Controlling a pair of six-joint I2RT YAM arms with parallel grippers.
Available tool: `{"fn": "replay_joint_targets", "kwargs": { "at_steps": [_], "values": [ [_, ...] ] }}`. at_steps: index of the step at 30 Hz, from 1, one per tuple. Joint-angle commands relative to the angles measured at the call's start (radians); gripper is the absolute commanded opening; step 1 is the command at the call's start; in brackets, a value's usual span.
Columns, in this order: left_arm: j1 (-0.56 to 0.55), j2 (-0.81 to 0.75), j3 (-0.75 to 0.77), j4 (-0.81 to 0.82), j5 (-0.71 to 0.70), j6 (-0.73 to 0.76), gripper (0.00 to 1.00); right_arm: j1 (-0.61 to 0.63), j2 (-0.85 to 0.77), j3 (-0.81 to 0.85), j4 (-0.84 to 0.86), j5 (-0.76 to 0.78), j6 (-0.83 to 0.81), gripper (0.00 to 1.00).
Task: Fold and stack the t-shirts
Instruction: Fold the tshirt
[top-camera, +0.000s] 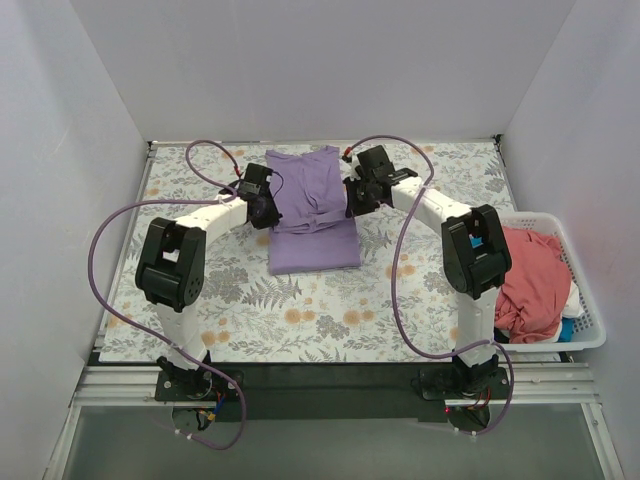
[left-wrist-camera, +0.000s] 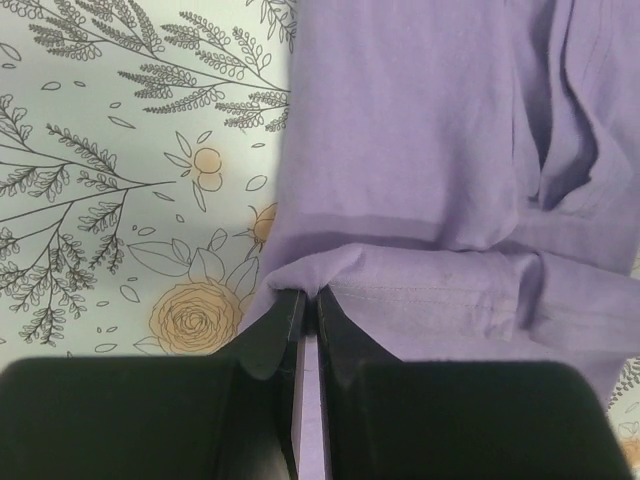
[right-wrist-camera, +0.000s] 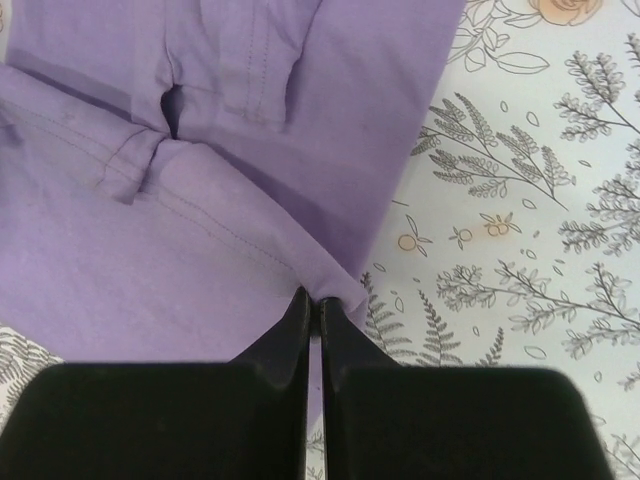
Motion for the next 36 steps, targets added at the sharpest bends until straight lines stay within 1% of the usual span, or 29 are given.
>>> {"fn": "replay_joint_targets", "kwargs": {
  "at_steps": [1, 3, 4, 5, 6, 8, 9, 11, 12, 13, 15, 17, 18, 20, 21, 22, 23, 25, 26, 28, 29, 31, 32, 36],
  "values": [
    [0.005, 0.007, -0.017, 0.054, 0.005, 0.002, 0.0, -0.002, 0.021, -0.019, 0.081, -0.033, -0.016, 0.01],
    [0.005, 0.01, -0.03, 0.066, 0.01, 0.002, 0.03, -0.003, 0.027, -0.03, 0.093, -0.03, -0.017, 0.01],
    [0.006, 0.007, -0.033, 0.07, 0.01, 0.002, 0.08, -0.002, 0.03, -0.033, 0.1, -0.027, -0.02, 0.01],
    [0.006, 0.006, -0.036, 0.077, 0.01, 0.0, 0.16, -0.002, 0.035, -0.033, 0.103, -0.024, -0.024, 0.01],
    [0.006, 0.001, -0.037, 0.078, 0.007, -0.003, 0.23, -0.003, 0.04, -0.032, 0.104, -0.021, -0.027, 0.03],
    [0.005, -0.026, -0.042, 0.08, 0.002, -0.007, 0.34, -0.002, 0.034, -0.032, 0.101, -0.017, -0.034, 0.1],
    [0.005, -0.043, -0.044, 0.08, -0.004, -0.009, 0.47, -0.002, 0.02, -0.03, 0.101, -0.011, -0.037, 0.18],
    [0.002, -0.095, -0.051, 0.081, -0.006, -0.006, 0.57, 0.007, -0.012, -0.033, 0.101, -0.004, -0.036, 0.27],
    [-0.001, -0.115, -0.053, 0.08, -0.015, -0.004, 0.62, 0.015, -0.023, -0.039, 0.103, 0.022, -0.039, 0.34],
    [-0.006, -0.137, -0.065, 0.078, -0.018, -0.003, 0.63, 0.024, -0.037, -0.041, 0.103, 0.041, -0.045, 0.36],
    [-0.035, -0.212, -0.086, 0.066, -0.033, -0.02, 0.64, 0.056, -0.08, -0.058, 0.107, 0.096, -0.054, 0.39],
    [-0.079, -0.261, -0.137, 0.066, -0.041, -0.047, 0.63, 0.085, -0.12, -0.096, 0.123, 0.117, -0.047, 0.4],
    [-0.098, -0.29, -0.154, 0.064, -0.043, -0.056, 0.63, 0.096, -0.134, -0.114, 0.158, 0.136, -0.037, 0.4],
    [-0.148, -0.297, -0.195, 0.064, -0.015, -0.076, 0.58, 0.116, -0.154, -0.154, 0.195, 0.137, -0.033, 0.4],
    [-0.164, -0.286, -0.206, 0.064, -0.004, -0.104, 0.54, 0.13, -0.158, -0.179, 0.211, 0.121, -0.028, 0.37],
    [-0.179, -0.277, -0.215, 0.066, 0.0, -0.116, 0.44, 0.133, -0.154, -0.184, 0.227, 0.104, -0.018, 0.34],
    [-0.207, -0.261, -0.221, 0.066, 0.0, -0.124, 0.37, 0.142, -0.137, -0.185, 0.23, 0.089, -0.01, 0.29],
    [-0.23, -0.214, -0.218, 0.066, -0.003, -0.138, 0.24, 0.153, -0.122, -0.191, 0.235, 0.081, 0.01, 0.27],
    [-0.25, -0.2, -0.212, 0.07, -0.01, -0.141, 0.22, 0.168, -0.117, -0.199, 0.239, 0.096, 0.015, 0.28],
    [-0.262, -0.159, -0.208, 0.072, -0.018, -0.136, 0.22, 0.178, -0.117, -0.22, 0.247, 0.168, 0.022, 0.31],
    [-0.27, -0.148, -0.208, 0.071, -0.015, -0.135, 0.22, 0.178, -0.118, -0.228, 0.261, 0.173, 0.027, 0.33],
    [-0.27, -0.134, -0.218, 0.07, 0.002, -0.145, 0.22, 0.181, -0.114, -0.237, 0.273, 0.15, 0.024, 0.33],
    [-0.27, -0.128, -0.226, 0.072, 0.013, -0.151, 0.22, 0.181, -0.103, -0.237, 0.276, 0.116, 0.024, 0.32],
    [-0.27, -0.129, -0.27, 0.063, 0.036, -0.176, 0.21, 0.179, -0.049, -0.228, 0.299, 0.102, 0.027, 0.27]
  ]
}}
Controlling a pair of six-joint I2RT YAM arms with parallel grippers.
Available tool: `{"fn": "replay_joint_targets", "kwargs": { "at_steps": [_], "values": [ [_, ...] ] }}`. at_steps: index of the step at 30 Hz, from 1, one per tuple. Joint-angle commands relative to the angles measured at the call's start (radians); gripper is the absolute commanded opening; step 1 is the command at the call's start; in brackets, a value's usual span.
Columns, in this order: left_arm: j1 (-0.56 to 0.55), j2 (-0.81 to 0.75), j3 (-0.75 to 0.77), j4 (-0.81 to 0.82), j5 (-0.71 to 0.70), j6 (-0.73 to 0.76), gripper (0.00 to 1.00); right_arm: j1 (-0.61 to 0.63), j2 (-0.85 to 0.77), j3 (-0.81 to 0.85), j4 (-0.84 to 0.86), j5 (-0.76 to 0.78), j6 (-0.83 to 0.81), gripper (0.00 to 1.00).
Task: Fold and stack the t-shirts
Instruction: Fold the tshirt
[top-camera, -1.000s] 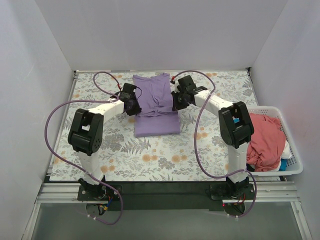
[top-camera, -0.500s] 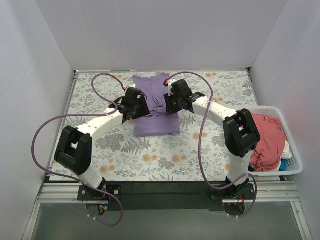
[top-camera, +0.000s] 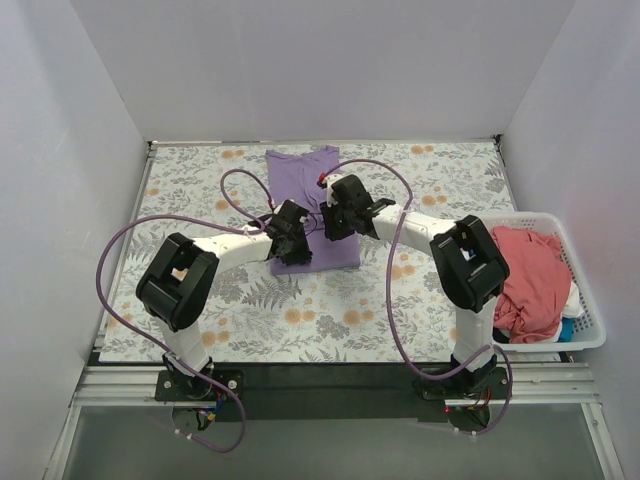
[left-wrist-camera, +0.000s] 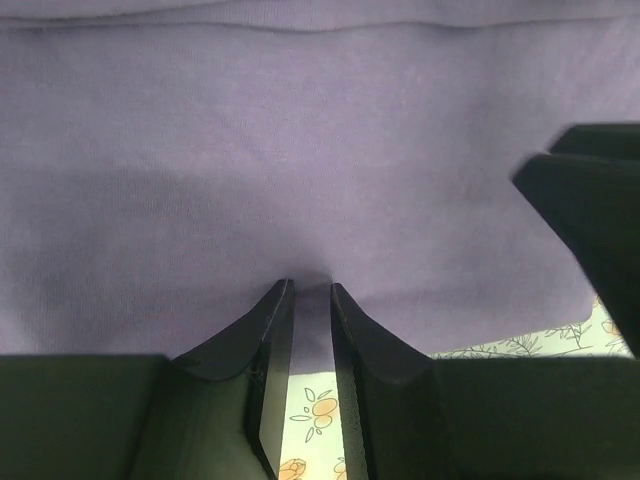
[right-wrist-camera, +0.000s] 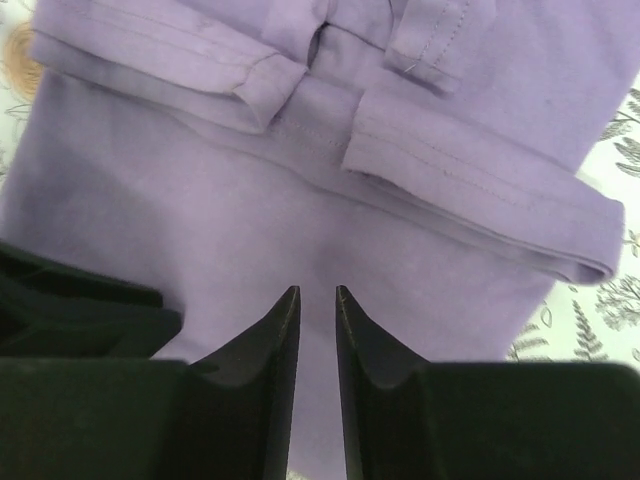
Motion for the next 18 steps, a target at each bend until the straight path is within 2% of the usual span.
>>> {"fn": "replay_joint_targets", "kwargs": {
  "at_steps": [1, 10, 18],
  "values": [
    [0.0, -0.024, -0.042, -0.028, 0.028, -0.035, 0.2, -0.002, 0.066, 0.021, 0.062, -0.015, 0.013, 0.26],
    [0.0, -0.05, -0.085, -0.07, 0.079, -0.038, 0.18, -0.049, 0.19, 0.152, 0.101, -0.013, 0.016, 0.22],
    [0.0, -0.119, -0.127, -0.128, 0.156, 0.006, 0.18, -0.106, 0.342, 0.444, 0.09, -0.079, 0.005, 0.25]
  ]
}}
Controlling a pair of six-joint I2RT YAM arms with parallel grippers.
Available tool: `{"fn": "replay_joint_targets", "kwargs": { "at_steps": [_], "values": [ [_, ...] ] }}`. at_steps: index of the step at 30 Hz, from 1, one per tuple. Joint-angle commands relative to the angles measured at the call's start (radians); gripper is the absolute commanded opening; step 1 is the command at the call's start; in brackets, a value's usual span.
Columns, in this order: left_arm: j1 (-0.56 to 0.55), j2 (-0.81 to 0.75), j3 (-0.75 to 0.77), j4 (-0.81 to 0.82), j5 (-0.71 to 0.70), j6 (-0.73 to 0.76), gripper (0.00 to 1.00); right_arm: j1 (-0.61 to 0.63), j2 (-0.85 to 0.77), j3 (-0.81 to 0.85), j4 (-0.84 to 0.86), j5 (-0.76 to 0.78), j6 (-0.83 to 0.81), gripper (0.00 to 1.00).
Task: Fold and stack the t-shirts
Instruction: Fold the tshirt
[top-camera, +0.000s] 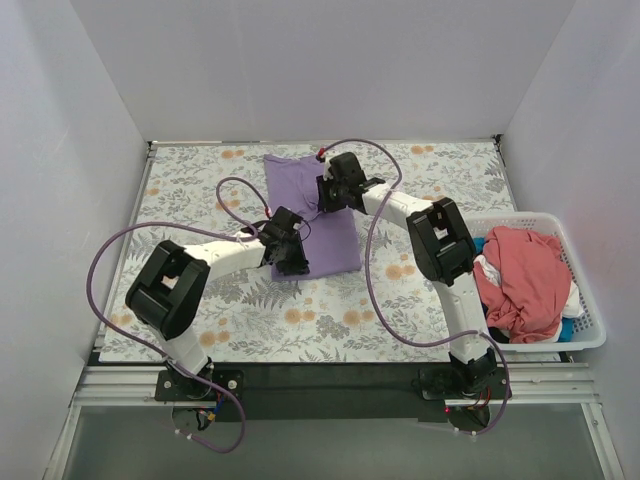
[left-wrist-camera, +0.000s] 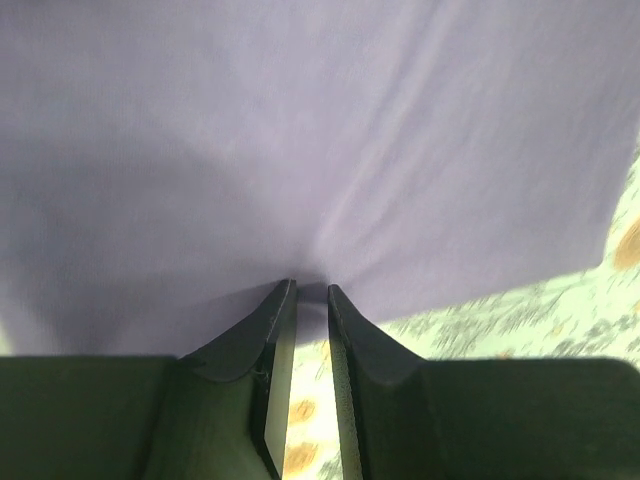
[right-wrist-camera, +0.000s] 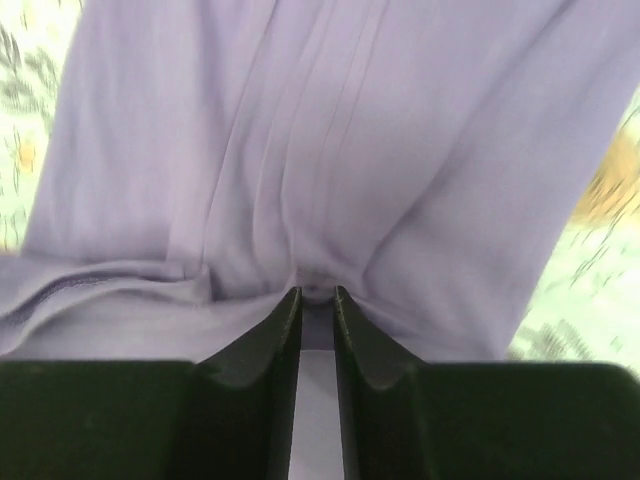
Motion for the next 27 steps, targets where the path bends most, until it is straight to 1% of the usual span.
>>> {"fn": "replay_joint_targets", "kwargs": {
  "at_steps": [1, 4, 5, 9, 11, 12, 13, 14, 15, 17, 18, 19, 20, 22, 23, 27],
  "values": [
    [-0.006, -0.092, -0.056, -0.139, 0.057, 0.031, 0.18, -0.025, 0.046, 0.14, 0.033, -0.037, -0.009, 0.26],
    [-0.006, -0.148, -0.084, -0.155, 0.066, 0.024, 0.22, -0.025, 0.021, 0.182, 0.034, -0.081, -0.026, 0.27],
    [-0.006, -0.183, -0.085, -0.156, 0.053, 0.021, 0.25, -0.025, 0.005, 0.18, 0.034, -0.09, -0.029, 0.28],
    [0.019, -0.223, -0.009, -0.181, -0.007, 0.019, 0.31, -0.026, -0.122, 0.107, 0.036, -0.103, -0.041, 0.31],
    [0.062, -0.217, 0.02, -0.175, -0.01, 0.021, 0.33, -0.026, -0.17, 0.029, 0.037, -0.116, -0.041, 0.32],
    [0.074, -0.211, 0.043, -0.169, -0.012, 0.025, 0.36, -0.026, -0.22, 0.001, 0.037, -0.121, -0.038, 0.32],
    [0.091, -0.203, 0.056, -0.164, -0.042, 0.028, 0.39, -0.026, -0.245, -0.026, 0.04, -0.124, -0.035, 0.32],
    [0.094, -0.196, 0.066, -0.164, -0.052, 0.033, 0.41, -0.026, -0.271, -0.092, 0.042, -0.138, -0.032, 0.32],
    [0.097, -0.179, 0.074, -0.166, -0.062, 0.036, 0.46, -0.026, -0.321, -0.121, 0.048, -0.146, -0.02, 0.32],
    [0.103, -0.166, 0.077, -0.164, -0.127, 0.015, 0.48, -0.026, -0.372, -0.224, 0.059, -0.173, -0.012, 0.32],
    [0.12, -0.156, 0.076, -0.157, -0.145, 0.005, 0.53, -0.026, -0.421, -0.264, 0.071, -0.181, -0.003, 0.32],
    [0.134, -0.151, 0.068, -0.147, -0.156, -0.007, 0.55, -0.026, -0.446, -0.298, 0.077, -0.191, 0.002, 0.32],
    [0.144, -0.142, 0.063, -0.137, -0.161, -0.022, 0.55, -0.026, -0.469, -0.37, 0.085, -0.195, 0.008, 0.32],
    [0.164, -0.114, 0.059, -0.104, -0.165, -0.033, 0.56, -0.026, -0.535, -0.433, 0.1, -0.21, 0.019, 0.32],
    [0.166, -0.105, 0.057, -0.092, -0.168, -0.033, 0.56, -0.026, -0.553, -0.494, 0.1, -0.215, 0.023, 0.32],
    [0.166, -0.067, 0.06, 0.004, -0.17, -0.029, 0.53, -0.026, -0.645, -0.612, 0.135, -0.227, 0.031, 0.32]
  ]
}}
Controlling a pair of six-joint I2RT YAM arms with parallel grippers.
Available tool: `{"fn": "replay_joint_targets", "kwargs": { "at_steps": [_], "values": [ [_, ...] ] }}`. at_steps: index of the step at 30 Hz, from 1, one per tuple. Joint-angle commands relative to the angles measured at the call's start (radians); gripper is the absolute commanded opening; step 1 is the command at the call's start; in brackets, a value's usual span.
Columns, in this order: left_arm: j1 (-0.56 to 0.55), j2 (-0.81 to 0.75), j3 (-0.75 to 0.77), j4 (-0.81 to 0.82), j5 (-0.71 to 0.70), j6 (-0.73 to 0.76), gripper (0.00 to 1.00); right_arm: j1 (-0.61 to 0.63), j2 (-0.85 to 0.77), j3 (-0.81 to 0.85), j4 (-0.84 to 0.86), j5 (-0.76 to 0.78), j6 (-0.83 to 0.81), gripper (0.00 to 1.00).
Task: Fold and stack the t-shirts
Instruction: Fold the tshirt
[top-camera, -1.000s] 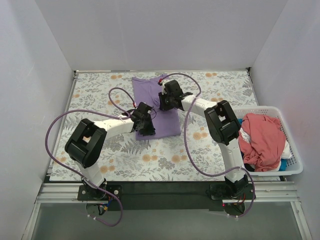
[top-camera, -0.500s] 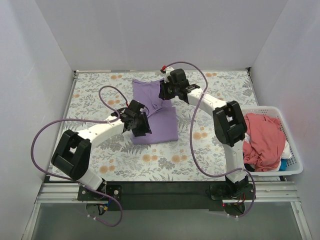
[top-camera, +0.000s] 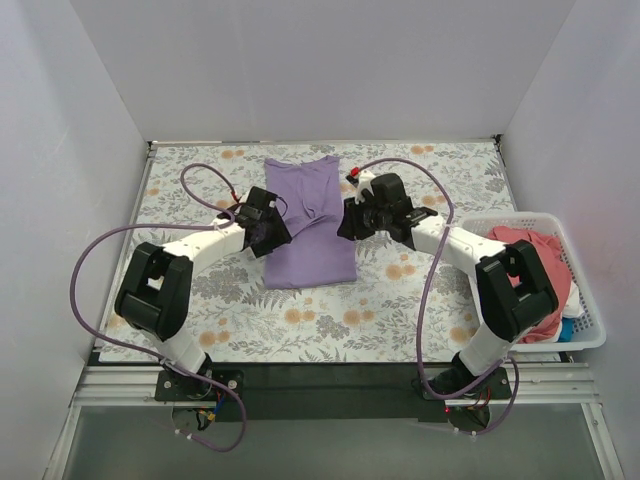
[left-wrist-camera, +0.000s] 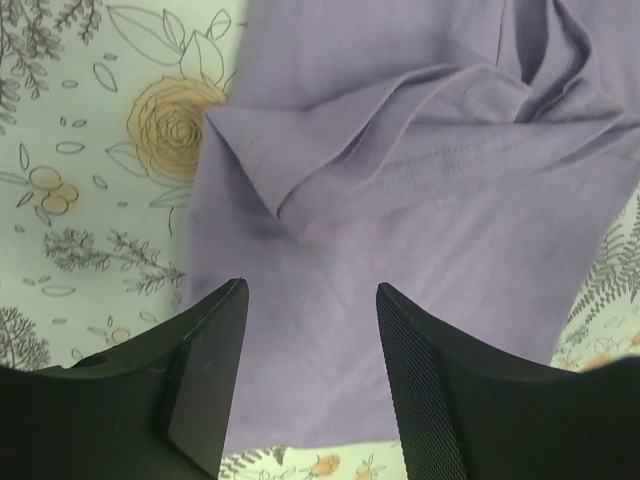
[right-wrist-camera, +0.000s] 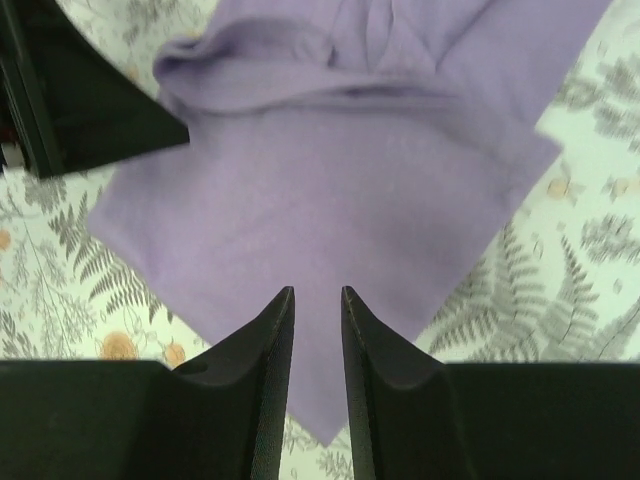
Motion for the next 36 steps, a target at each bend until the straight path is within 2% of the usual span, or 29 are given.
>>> {"fn": "replay_joint_targets", "kwargs": {
  "at_steps": [1, 11, 19, 23, 25, 28, 32, 36],
  "values": [
    [-0.002, 0.016, 0.004, 0.106, -0.04, -0.011, 0.52, 0.003, -0.083, -0.086, 0.06, -0.032, 0.017, 0.32],
    [0.068, 0.18, 0.142, 0.162, -0.055, -0.047, 0.48, 0.003, -0.161, -0.209, 0.079, -0.023, 0.022, 0.32],
    [0.143, 0.332, 0.393, 0.166, 0.026, -0.057, 0.48, 0.003, -0.161, -0.235, 0.085, -0.027, 0.014, 0.32],
    [0.191, 0.394, 0.461, 0.145, 0.081, -0.087, 0.47, 0.005, -0.126, -0.223, 0.099, -0.061, 0.028, 0.32],
    [0.203, 0.359, 0.463, 0.133, 0.098, -0.086, 0.47, 0.003, -0.11, -0.207, 0.103, -0.087, 0.036, 0.32],
    [0.2, 0.261, 0.377, 0.133, 0.106, -0.06, 0.48, 0.002, -0.078, -0.192, 0.117, -0.151, 0.056, 0.32],
    [0.173, 0.041, 0.186, 0.133, 0.227, -0.04, 0.49, 0.002, -0.031, -0.193, 0.181, -0.251, 0.114, 0.31],
    [0.139, -0.06, -0.063, 0.142, 0.355, -0.021, 0.4, -0.001, 0.023, -0.195, 0.229, -0.329, 0.135, 0.32]
  ]
}}
